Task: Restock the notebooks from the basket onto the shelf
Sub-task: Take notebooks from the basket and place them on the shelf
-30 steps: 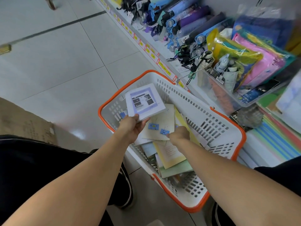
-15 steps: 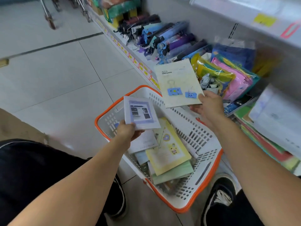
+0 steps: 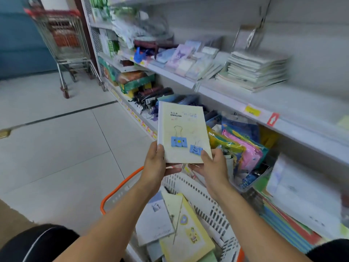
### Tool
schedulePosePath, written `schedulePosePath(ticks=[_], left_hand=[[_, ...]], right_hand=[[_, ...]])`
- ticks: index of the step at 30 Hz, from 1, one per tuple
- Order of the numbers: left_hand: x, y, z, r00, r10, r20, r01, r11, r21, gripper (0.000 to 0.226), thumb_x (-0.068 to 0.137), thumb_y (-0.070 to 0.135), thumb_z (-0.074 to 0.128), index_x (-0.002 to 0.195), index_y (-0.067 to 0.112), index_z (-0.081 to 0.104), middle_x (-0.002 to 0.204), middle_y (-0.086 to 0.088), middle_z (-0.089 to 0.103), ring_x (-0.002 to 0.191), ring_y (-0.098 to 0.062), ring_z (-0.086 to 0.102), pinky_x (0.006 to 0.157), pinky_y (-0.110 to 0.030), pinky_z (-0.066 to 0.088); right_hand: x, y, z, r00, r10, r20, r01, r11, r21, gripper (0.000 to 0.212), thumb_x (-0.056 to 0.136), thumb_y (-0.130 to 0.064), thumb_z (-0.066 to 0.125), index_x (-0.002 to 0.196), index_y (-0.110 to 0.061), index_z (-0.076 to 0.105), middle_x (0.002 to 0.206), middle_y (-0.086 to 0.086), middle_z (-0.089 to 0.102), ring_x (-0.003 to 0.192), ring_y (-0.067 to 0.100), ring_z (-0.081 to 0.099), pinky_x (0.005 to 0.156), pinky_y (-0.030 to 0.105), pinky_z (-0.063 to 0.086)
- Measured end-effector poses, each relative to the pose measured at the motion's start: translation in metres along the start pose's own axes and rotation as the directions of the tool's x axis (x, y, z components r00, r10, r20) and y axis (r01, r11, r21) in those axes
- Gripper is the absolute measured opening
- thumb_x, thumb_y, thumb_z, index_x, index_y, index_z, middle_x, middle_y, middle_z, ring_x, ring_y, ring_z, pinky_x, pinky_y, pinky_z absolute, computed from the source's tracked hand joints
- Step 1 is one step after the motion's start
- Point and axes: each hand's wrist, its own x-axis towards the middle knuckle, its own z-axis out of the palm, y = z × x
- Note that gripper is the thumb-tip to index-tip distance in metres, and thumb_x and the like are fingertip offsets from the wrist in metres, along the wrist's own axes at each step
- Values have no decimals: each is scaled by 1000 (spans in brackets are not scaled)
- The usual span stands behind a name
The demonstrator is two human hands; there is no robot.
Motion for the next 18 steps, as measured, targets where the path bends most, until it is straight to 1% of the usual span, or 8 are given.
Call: schedulePosePath(ticks=[3,5,7,9,11,14,16,18], left_hand=[[5,24,17,993,84,78,-82,996,-25,31,100,51,39,114,29,56,100,5,74,83,-21,74,58,-33,59],[11,39,29,988,116,100,-113,993,-28,18,99,42,50,112,32,57,103,4,73,83,-20,74,58,-32,59],[19,51,41,987,119,112,-114,992,-45,15,99,28,54,114,30,56,106,1,72,82,-22,73,57,-30,58],[27,64,53,986,106,130,-101,994,-48,18,101,26,51,118,26,55,109,-2,72,82,-26,73,57,-31,58],[34,79,67,979,125,160,-121,992,-39,19,102,27,47,120,27,56,108,-1,72,79,-25,73,58,-32,58],[46,103,89,967,171,188,-175,985,4,20,103,31,44,116,33,58,106,0,71,76,-19,71,56,-31,57],[53,119,103,954,188,232,-200,979,29,20,104,33,42,114,35,58,108,-2,70,79,-21,72,58,-31,58],[61,138,119,939,176,294,-198,979,46,22,104,35,39,118,30,55,110,-5,68,80,-21,74,58,-32,58]], right_hand=[[3,-35,2,993,-114,-25,114,993,10,9,100,-10,54,97,-10,46,111,16,63,86,23,73,59,32,59],[5,-58,0,983,-182,-27,182,983,5,8,99,-8,55,100,-9,47,110,14,64,82,18,74,58,30,59],[7,-80,-4,976,-217,7,217,976,25,13,98,-6,56,109,-10,50,110,10,66,83,17,74,58,31,59],[8,-102,-8,977,-200,69,199,980,18,17,99,-6,55,115,-12,54,112,10,68,84,19,74,59,32,60],[10,-125,-10,979,-154,136,152,988,28,17,101,-8,52,115,-15,58,111,11,70,78,22,74,59,34,59],[11,-158,-14,976,-70,206,66,998,23,18,104,-16,46,123,-16,50,103,19,68,62,33,69,49,34,56],[16,-177,-18,973,-67,219,69,998,-4,19,106,-17,43,124,-16,47,102,18,66,53,30,66,42,28,51],[28,-196,-21,980,-78,181,65,995,80,21,105,-10,42,125,-11,48,100,17,65,47,21,63,40,24,49]])
